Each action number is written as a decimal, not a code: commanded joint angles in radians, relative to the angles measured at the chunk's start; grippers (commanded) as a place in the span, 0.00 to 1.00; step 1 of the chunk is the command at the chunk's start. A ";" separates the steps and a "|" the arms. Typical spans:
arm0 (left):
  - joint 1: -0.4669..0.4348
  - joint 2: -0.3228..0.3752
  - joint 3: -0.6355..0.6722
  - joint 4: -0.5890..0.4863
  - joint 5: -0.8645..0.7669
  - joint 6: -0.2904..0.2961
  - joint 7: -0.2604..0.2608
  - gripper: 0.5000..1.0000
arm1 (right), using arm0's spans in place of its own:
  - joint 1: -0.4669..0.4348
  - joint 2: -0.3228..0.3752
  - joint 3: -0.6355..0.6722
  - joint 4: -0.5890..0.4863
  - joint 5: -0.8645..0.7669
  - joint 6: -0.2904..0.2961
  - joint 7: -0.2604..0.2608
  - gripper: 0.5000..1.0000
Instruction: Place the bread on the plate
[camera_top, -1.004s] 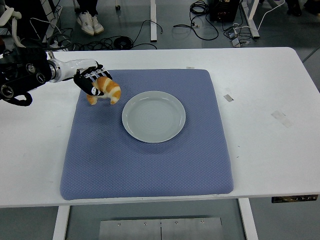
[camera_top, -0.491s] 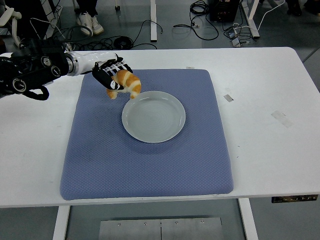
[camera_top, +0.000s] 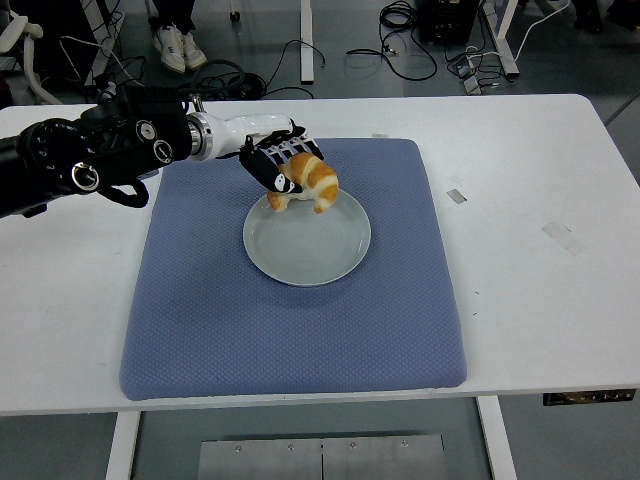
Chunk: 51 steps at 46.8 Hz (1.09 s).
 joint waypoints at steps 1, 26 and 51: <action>0.004 -0.003 0.001 0.000 0.000 -0.007 0.001 0.44 | 0.000 0.000 0.000 0.000 -0.001 0.000 0.000 1.00; 0.015 0.010 0.017 0.000 0.002 -0.121 0.007 0.58 | 0.000 0.000 0.000 0.000 0.001 0.000 0.000 1.00; 0.012 0.021 0.009 0.000 -0.003 -0.119 0.004 0.80 | 0.000 0.000 0.000 0.000 0.001 0.000 0.000 1.00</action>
